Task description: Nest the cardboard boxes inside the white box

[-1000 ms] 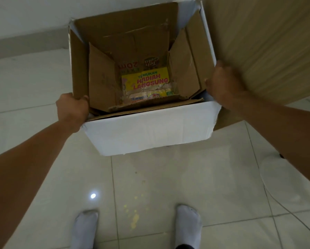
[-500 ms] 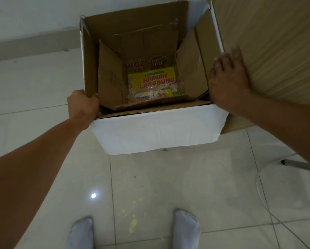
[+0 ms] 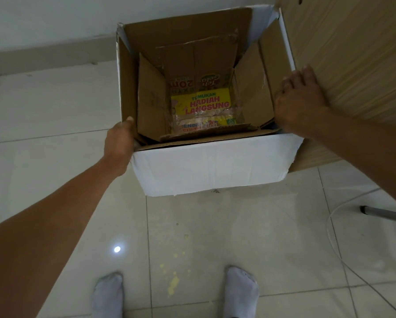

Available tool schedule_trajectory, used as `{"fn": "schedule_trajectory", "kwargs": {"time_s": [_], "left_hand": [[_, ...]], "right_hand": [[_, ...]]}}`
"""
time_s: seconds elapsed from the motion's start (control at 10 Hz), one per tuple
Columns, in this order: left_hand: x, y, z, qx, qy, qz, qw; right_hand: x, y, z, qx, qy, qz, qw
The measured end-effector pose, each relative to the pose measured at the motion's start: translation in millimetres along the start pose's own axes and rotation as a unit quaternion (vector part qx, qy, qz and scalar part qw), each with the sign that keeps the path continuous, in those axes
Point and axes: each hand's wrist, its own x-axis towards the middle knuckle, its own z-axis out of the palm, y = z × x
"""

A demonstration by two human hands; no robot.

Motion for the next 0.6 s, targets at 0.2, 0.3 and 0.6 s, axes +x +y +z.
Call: {"fn": "schedule_trajectory", "kwargs": {"time_s": [0.2,0.3,0.6], "left_hand": [[-1,1,2,-0.076,-0.018,-0.017,0.997],[-2,6,-4,-0.031,0.032,-0.003,0.999],[-40,51,-54,0.043,0.092,0.102,0.99]], "right_hand": [[5,2,0,0.081,0.009,0.002,0.997],[3,7,-1,0.178,0.055,0.001,0.983],[-29,28,-44,0.405,0.097,0.001,0.909]]}}
